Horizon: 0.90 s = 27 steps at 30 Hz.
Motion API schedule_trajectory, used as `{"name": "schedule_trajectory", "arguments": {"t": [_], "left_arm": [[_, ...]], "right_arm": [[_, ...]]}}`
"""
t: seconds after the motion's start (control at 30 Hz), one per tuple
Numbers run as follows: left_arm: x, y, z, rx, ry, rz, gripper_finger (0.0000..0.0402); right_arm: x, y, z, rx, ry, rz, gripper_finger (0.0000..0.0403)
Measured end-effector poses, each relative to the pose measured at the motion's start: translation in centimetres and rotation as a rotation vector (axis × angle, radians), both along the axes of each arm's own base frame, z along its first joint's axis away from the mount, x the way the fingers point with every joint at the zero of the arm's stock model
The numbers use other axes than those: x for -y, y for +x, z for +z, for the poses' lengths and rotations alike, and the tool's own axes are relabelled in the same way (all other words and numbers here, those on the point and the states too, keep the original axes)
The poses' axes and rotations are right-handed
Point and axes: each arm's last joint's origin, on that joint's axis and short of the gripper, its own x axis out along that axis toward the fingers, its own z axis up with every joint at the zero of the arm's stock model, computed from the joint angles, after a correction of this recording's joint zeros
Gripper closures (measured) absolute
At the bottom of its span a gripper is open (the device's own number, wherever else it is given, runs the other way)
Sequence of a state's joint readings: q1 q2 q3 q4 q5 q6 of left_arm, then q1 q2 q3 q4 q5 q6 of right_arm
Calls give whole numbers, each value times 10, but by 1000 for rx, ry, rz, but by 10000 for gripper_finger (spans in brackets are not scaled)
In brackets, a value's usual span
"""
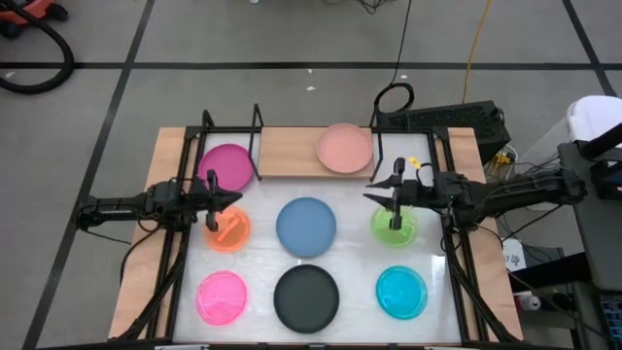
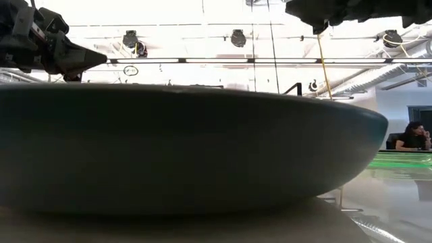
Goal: Place and stack plates onto a shelf
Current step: Stack the pink plate on top of the orange plate on the shelf
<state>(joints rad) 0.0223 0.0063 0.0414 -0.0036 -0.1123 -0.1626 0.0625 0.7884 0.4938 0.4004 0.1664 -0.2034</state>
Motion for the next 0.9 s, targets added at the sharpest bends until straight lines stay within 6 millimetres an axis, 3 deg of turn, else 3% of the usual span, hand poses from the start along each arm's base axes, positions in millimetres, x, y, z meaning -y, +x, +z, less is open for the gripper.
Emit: {"name": "schedule_trajectory", "arguments": {"t": [0.27, 0.57, 0.73, 0.9], "left_arm": [[0, 0, 2, 25, -26, 8, 389], [-4, -2, 10, 123, -167, 112, 389], [-4, -9, 34, 170, -202, 109, 389], [-6, -18, 64, 106, -178, 234, 389]], "right_arm": [[5, -1, 6, 40, -95, -162, 314], [5, -1, 3, 19, -82, -156, 314], [5, -1, 4, 28, -53, -154, 314], [5, -1, 5, 39, -55, -155, 314]]}}
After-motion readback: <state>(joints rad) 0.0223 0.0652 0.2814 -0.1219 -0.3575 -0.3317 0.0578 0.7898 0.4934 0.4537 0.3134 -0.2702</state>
